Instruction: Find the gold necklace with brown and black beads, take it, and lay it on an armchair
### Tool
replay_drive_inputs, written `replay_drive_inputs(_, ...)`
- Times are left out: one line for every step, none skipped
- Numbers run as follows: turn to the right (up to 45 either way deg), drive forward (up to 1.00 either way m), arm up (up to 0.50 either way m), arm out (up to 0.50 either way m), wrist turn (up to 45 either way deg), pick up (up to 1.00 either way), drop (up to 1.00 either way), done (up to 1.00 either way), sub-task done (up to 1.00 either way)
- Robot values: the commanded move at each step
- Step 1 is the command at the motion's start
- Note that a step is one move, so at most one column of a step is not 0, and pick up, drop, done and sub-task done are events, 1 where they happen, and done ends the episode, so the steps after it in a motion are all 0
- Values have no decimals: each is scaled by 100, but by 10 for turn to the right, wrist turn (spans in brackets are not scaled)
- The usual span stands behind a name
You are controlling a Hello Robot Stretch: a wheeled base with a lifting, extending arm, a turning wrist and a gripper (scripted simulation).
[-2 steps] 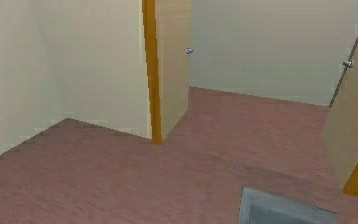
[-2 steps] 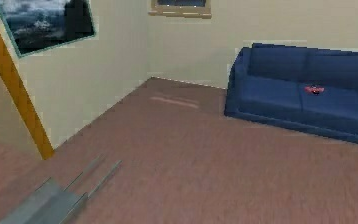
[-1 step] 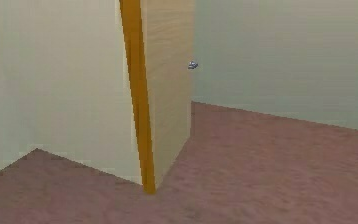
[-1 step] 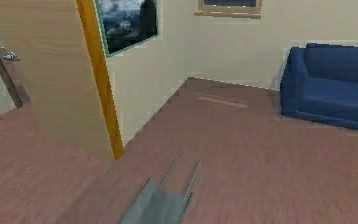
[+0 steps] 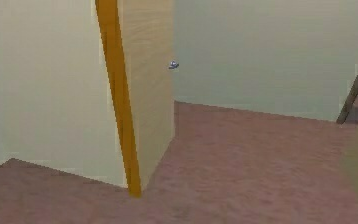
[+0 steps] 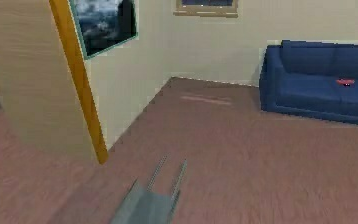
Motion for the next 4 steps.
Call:
replay_drive_inputs(0, 70, 0, 0, 0, 0, 0, 0, 0)
replay_drive_inputs(450, 0, 0, 0, 0, 0, 0, 0, 0)
replay_drive_inputs(30, 0, 0, 0, 0, 0, 0, 0, 0)
replay_drive_inputs(120, 0, 0, 0, 0, 0, 0, 0, 0)
